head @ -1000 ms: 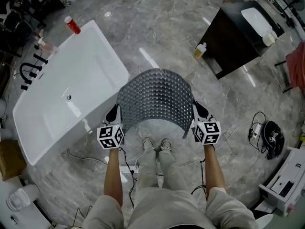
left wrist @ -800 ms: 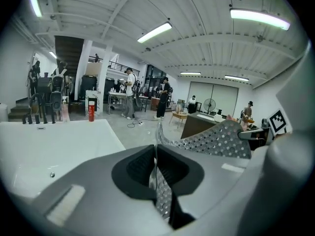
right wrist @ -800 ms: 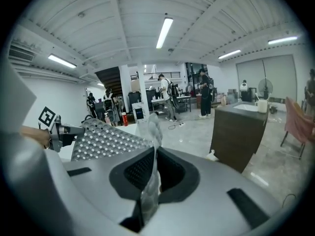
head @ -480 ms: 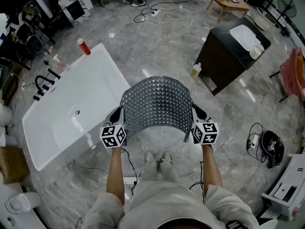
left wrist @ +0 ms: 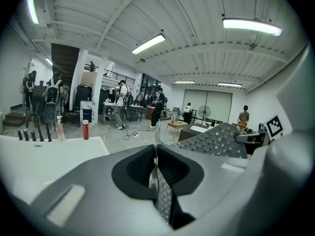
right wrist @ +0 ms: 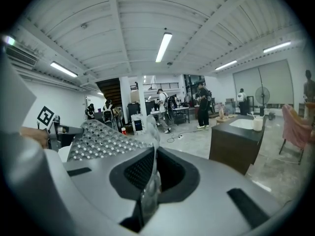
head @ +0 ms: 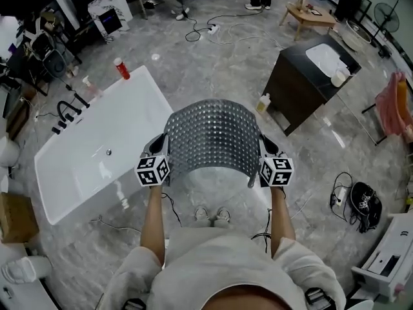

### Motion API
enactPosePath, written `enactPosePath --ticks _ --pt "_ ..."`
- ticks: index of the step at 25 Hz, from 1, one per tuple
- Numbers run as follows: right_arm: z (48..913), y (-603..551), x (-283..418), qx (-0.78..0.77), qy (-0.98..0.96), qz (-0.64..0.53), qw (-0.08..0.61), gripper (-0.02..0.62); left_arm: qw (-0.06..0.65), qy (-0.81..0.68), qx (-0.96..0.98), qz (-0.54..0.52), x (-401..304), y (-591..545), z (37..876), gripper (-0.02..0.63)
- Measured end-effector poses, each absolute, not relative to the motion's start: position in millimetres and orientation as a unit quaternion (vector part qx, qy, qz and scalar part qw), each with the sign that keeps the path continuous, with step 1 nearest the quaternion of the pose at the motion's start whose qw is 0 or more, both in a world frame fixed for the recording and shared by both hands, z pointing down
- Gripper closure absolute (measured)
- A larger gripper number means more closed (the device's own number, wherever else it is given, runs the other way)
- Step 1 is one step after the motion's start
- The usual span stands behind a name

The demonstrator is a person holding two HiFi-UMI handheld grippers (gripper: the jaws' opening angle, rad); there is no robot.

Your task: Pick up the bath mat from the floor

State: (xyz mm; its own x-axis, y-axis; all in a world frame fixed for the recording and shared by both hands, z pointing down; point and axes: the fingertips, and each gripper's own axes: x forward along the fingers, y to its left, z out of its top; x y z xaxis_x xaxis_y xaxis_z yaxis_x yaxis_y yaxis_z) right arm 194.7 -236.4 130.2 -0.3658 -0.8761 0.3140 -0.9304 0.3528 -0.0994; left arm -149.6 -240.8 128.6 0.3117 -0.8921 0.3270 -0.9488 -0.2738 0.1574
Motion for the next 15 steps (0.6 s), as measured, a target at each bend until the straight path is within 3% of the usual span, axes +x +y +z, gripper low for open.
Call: enactPosePath --ticks 15 --pt "115.2 -203.1 187.1 0.556 -0.815 0.124 0.102 0.574 0.161 -0.572 0.801 0.075 -147.6 -213.7 111.8 0.578"
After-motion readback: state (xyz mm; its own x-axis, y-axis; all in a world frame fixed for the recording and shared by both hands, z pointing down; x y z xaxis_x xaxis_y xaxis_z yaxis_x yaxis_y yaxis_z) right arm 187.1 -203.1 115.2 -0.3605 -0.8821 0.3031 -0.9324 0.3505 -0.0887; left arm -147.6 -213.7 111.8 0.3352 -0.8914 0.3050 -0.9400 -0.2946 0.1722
